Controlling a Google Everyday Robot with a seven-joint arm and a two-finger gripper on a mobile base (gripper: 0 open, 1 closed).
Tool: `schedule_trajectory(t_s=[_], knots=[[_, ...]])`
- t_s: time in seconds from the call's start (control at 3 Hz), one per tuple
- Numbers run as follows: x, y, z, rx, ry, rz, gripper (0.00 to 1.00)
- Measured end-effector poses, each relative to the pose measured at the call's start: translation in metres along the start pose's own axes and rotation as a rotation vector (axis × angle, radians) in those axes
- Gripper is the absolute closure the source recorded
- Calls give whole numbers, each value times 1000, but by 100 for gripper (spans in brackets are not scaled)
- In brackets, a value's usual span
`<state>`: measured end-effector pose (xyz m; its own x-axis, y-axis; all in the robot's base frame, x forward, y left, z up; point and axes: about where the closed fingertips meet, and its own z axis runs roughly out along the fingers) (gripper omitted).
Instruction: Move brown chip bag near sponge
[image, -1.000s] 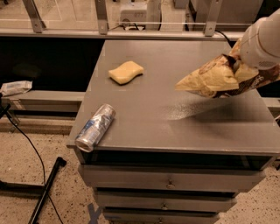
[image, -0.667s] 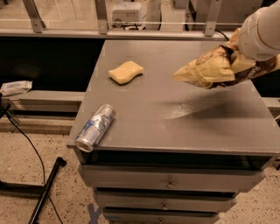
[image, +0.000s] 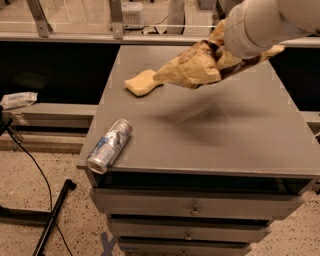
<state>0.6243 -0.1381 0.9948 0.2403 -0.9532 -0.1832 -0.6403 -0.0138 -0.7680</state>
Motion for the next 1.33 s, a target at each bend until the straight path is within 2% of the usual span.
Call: schedule_trajectory(t_s=[0.33, 0.67, 1.33], knots=[[-41, 9, 35, -24, -66, -47, 100], [-51, 21, 55, -49, -82, -51, 100], [-63, 28, 90, -64, -97, -40, 100]])
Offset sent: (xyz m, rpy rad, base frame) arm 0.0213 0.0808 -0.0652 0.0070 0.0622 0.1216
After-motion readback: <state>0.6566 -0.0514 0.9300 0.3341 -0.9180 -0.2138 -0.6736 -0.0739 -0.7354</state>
